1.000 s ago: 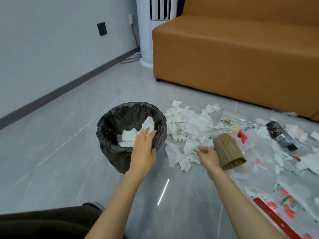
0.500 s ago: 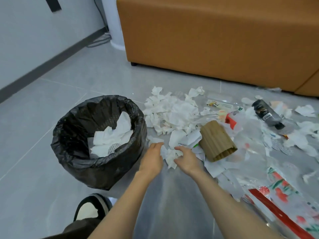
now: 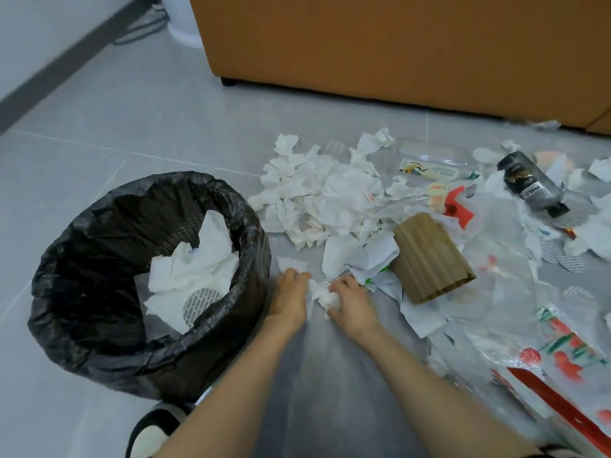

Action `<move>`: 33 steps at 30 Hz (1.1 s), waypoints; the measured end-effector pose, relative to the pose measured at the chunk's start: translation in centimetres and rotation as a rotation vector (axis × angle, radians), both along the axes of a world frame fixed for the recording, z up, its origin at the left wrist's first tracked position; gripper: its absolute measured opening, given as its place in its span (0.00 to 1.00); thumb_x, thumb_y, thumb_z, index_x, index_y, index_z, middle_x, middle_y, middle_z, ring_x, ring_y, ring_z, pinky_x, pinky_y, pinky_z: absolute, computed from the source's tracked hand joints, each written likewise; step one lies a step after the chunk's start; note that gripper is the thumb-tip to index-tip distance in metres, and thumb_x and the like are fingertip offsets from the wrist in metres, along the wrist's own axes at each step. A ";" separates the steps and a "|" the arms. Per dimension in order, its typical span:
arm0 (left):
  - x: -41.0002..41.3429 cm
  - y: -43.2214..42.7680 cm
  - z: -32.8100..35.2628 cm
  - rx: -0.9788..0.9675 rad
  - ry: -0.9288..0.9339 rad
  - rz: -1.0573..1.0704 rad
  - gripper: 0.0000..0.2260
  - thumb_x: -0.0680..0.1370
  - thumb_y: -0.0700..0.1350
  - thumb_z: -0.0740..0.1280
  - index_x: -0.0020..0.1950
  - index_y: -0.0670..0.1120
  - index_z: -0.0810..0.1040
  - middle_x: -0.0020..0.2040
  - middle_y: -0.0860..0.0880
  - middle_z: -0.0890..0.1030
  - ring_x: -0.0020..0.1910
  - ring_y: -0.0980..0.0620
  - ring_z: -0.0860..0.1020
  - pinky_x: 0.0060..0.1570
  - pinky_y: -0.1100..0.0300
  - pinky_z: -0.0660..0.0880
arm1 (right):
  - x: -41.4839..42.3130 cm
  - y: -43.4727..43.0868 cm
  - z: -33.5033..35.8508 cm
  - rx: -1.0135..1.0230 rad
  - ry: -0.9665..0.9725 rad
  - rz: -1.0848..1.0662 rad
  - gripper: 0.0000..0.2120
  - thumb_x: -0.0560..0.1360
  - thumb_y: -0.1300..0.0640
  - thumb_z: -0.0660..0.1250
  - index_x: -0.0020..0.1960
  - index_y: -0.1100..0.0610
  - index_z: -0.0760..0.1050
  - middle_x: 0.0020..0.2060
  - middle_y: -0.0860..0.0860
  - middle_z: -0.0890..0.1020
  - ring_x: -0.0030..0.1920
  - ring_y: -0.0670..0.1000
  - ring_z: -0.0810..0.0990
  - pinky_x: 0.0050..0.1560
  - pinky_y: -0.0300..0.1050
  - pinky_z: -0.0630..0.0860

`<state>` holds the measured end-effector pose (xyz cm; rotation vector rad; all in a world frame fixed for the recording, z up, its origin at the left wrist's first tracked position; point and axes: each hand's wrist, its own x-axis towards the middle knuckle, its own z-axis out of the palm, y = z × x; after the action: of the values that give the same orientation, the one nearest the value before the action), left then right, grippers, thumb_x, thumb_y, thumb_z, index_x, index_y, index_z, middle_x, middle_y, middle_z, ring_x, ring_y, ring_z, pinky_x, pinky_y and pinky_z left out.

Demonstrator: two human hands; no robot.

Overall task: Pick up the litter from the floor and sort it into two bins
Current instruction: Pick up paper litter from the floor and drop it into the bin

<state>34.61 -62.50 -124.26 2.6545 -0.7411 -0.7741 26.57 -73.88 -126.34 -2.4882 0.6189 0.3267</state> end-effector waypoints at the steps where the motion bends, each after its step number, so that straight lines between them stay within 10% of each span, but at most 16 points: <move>1: -0.1 0.0 -0.1 0.002 -0.011 -0.004 0.20 0.77 0.38 0.61 0.69 0.46 0.67 0.67 0.43 0.66 0.65 0.45 0.65 0.62 0.60 0.62 | 0.0 -0.2 -0.1 -0.009 0.006 -0.003 0.18 0.74 0.58 0.66 0.64 0.57 0.71 0.64 0.53 0.69 0.62 0.57 0.69 0.58 0.43 0.65; 9: -1.0 -0.5 1.0 -0.215 0.040 0.138 0.07 0.77 0.38 0.62 0.53 0.41 0.76 0.53 0.42 0.78 0.51 0.44 0.76 0.48 0.57 0.70 | -1.6 -1.2 1.5 0.251 -0.060 -0.279 0.05 0.73 0.62 0.66 0.41 0.54 0.72 0.40 0.51 0.79 0.45 0.52 0.77 0.36 0.37 0.67; 22: 0.8 1.5 17.2 -0.855 -0.210 0.287 0.09 0.76 0.39 0.66 0.55 0.47 0.79 0.45 0.54 0.80 0.41 0.58 0.77 0.42 0.71 0.72 | 1.2 0.5 18.1 0.635 -0.619 -0.462 0.07 0.75 0.62 0.65 0.45 0.50 0.76 0.38 0.50 0.78 0.32 0.47 0.76 0.41 0.41 0.75; 30: 2.1 11.7 21.3 -0.441 -0.475 0.298 0.18 0.75 0.33 0.61 0.63 0.46 0.75 0.59 0.45 0.75 0.52 0.47 0.75 0.48 0.58 0.70 | 3.4 8.2 23.8 0.669 -0.499 -0.189 0.10 0.77 0.58 0.64 0.57 0.57 0.75 0.40 0.50 0.78 0.36 0.48 0.78 0.43 0.43 0.77; 33: 2.0 14.0 21.1 -0.184 -0.332 0.232 0.29 0.76 0.35 0.64 0.74 0.51 0.61 0.75 0.47 0.60 0.64 0.46 0.72 0.56 0.53 0.73 | 2.9 10.0 23.7 0.710 -0.344 -0.048 0.23 0.78 0.57 0.63 0.72 0.57 0.63 0.55 0.51 0.78 0.54 0.54 0.80 0.47 0.41 0.78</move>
<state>36.64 -48.52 -103.11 2.6629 -0.5335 -0.1969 29.51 -63.92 -102.60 -1.7840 0.3366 0.0694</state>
